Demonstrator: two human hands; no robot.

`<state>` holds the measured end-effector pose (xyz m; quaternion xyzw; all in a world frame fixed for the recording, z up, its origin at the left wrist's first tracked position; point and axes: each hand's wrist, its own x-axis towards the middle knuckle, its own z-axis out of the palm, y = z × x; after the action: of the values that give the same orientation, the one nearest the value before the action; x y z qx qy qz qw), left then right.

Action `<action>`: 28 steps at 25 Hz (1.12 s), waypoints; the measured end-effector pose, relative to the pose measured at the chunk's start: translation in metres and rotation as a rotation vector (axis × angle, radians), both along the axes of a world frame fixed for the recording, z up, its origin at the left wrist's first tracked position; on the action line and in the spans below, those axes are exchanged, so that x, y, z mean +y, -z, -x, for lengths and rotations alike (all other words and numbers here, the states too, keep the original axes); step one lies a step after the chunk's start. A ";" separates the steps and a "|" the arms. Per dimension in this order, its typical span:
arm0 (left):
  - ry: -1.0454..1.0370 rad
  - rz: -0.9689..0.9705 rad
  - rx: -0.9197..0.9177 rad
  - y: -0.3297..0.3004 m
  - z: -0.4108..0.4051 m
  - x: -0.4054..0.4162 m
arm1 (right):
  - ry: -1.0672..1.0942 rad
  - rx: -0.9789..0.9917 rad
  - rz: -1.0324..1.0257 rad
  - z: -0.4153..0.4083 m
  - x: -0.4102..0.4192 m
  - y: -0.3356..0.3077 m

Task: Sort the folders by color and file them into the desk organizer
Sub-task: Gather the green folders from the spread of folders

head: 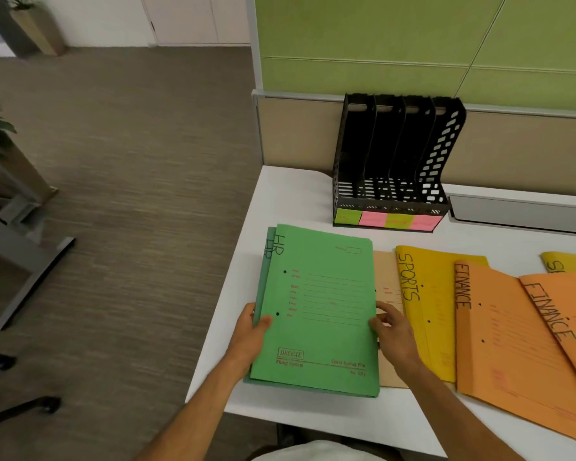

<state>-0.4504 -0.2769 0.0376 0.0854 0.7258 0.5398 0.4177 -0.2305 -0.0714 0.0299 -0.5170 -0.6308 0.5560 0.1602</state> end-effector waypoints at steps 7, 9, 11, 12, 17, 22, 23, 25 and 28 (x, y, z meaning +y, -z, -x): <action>0.017 0.082 0.034 0.015 0.033 -0.018 | -0.370 -0.090 0.138 0.025 -0.020 0.000; 0.005 0.104 0.046 0.017 0.041 -0.020 | -0.382 -0.108 0.152 0.032 -0.025 -0.001; -0.007 0.115 0.051 0.020 0.045 -0.020 | -0.396 -0.111 0.171 0.036 -0.029 0.000; -0.014 0.124 0.066 0.023 0.046 -0.021 | -0.412 -0.127 0.173 0.037 -0.030 0.004; 0.144 0.258 0.176 0.042 0.046 -0.026 | -0.594 -0.216 0.132 0.029 -0.041 0.018; 0.206 0.301 0.220 0.045 0.041 -0.030 | -0.635 -0.247 0.085 0.010 -0.047 0.032; 0.203 0.294 0.207 0.046 0.042 -0.031 | -0.614 -0.251 0.087 0.008 -0.047 0.034; 0.181 0.262 0.187 0.054 0.048 -0.034 | -0.623 -0.269 0.088 0.008 -0.048 0.028; 0.188 0.233 0.170 0.057 0.052 -0.034 | -0.639 -0.282 0.087 0.008 -0.047 0.030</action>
<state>-0.5028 -0.3106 -0.0197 0.1493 0.8051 0.4012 0.4105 -0.2384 -0.1187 0.0004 -0.3717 -0.7523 0.5275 -0.1327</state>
